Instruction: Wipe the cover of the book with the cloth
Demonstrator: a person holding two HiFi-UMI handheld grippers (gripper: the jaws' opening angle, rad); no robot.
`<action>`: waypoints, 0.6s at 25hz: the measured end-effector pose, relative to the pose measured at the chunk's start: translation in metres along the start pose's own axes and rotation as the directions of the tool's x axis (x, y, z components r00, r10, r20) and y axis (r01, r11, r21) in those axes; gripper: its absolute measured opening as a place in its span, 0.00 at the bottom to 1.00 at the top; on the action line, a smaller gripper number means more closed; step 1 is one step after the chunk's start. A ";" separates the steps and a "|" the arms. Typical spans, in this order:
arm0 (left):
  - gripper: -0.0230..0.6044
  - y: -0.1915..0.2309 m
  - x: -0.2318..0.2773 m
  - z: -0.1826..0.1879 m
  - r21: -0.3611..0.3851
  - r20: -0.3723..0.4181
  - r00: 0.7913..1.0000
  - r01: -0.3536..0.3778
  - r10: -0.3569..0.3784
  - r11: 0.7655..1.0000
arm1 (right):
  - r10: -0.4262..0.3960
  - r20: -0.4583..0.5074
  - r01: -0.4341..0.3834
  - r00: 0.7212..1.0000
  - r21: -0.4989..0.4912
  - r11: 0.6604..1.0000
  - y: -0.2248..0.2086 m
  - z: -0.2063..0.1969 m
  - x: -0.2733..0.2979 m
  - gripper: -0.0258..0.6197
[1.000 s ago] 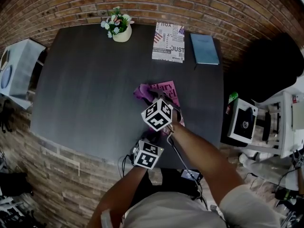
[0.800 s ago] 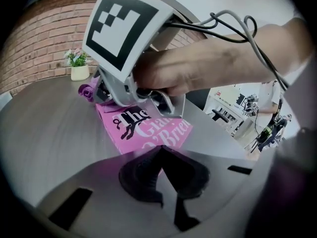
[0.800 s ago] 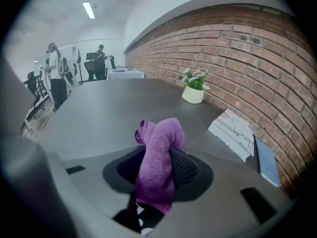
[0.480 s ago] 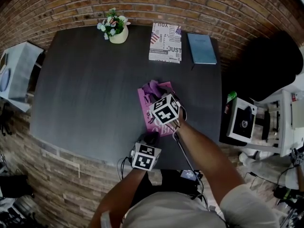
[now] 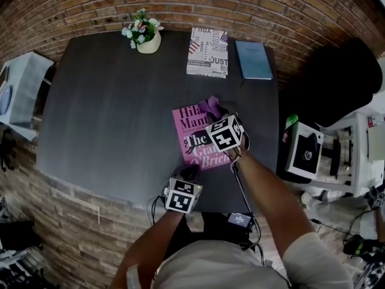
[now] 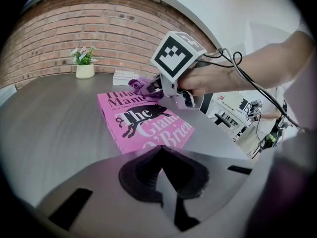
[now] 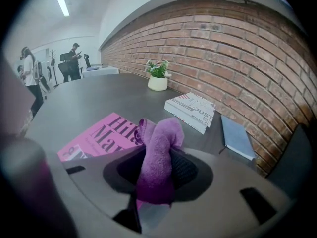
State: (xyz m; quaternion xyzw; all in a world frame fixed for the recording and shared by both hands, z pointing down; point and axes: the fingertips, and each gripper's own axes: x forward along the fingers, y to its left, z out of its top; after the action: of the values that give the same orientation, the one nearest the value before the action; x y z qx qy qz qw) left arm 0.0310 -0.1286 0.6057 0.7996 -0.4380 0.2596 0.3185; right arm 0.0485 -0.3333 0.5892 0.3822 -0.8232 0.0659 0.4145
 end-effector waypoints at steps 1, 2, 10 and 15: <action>0.05 0.000 0.000 0.000 0.000 0.001 1.000 0.002 -0.002 1.000 | -0.016 -0.013 0.016 1.000 0.004 1.000 -0.006 -0.004 -0.002 0.26; 0.05 0.000 0.000 0.000 -0.002 0.002 1.000 0.003 -0.003 1.000 | -0.033 -0.026 0.034 0.999 0.009 0.999 -0.011 -0.008 -0.004 0.26; 0.05 0.001 -0.001 -0.001 -0.011 0.028 0.999 0.032 -0.032 0.999 | -0.089 -0.037 0.091 0.995 0.057 0.994 -0.028 -0.023 -0.027 0.26; 0.05 0.002 -0.008 0.004 0.000 0.052 0.998 0.027 -0.027 1.000 | -0.046 0.007 0.046 0.999 0.048 0.998 -0.004 -0.009 -0.038 0.26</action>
State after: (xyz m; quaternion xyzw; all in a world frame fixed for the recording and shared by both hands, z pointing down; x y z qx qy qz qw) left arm 0.0256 -0.1280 0.5984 0.8119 -0.4351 0.2343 0.3109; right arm 0.0711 -0.3104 0.5662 0.4112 -0.8140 0.0745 0.4034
